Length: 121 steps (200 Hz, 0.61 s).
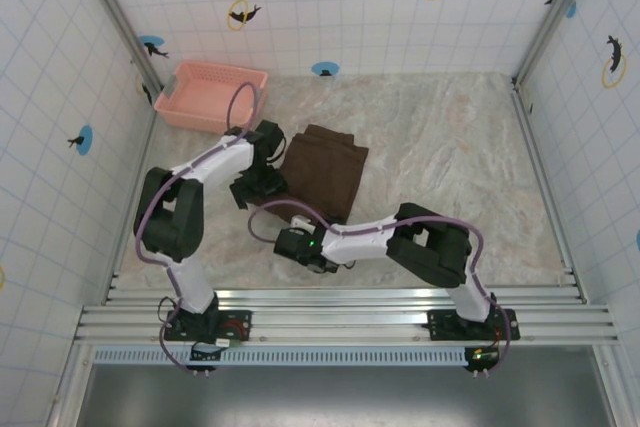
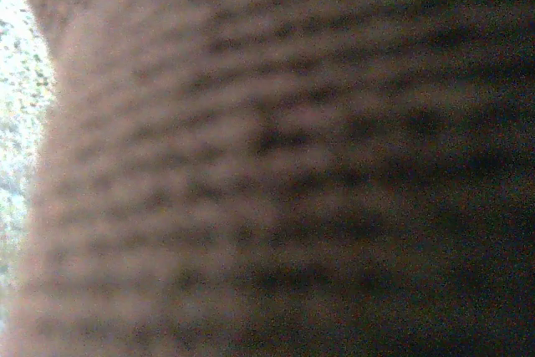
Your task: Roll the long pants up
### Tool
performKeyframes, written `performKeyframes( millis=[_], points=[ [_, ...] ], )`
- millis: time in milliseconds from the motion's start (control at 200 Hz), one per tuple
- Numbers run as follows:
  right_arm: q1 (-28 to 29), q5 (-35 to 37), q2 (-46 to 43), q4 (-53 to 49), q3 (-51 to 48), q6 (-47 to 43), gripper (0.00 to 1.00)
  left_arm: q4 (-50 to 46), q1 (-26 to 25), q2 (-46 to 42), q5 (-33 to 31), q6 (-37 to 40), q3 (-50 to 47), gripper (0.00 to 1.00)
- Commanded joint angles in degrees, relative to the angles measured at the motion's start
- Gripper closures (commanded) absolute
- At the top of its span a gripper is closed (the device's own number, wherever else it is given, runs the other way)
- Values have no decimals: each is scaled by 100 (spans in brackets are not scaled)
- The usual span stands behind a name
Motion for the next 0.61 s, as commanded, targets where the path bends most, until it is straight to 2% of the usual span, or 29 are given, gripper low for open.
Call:
performKeyframes(
  millis=[0,160,325,500,600],
  points=[
    [-308,-1740,-202,-599,142,-457,100,181,150,-616,-563,520,76,10],
    [-808,-2950,-201,-1175,660,-779,100,415,268,-1259,-738,697,-82,9],
    [-1277,-3803,10,-1479,1035,-797,100,978,271,-1677,-481,583,-606,9],
    [-1620,-4553,363,-1632,1257,-769,100,2838,278,-2256,295,289,-1947,8],
    [-1697,-4674,521,-1650,1344,-742,100,4148,286,-2397,909,82,-2640,8]
  ],
)
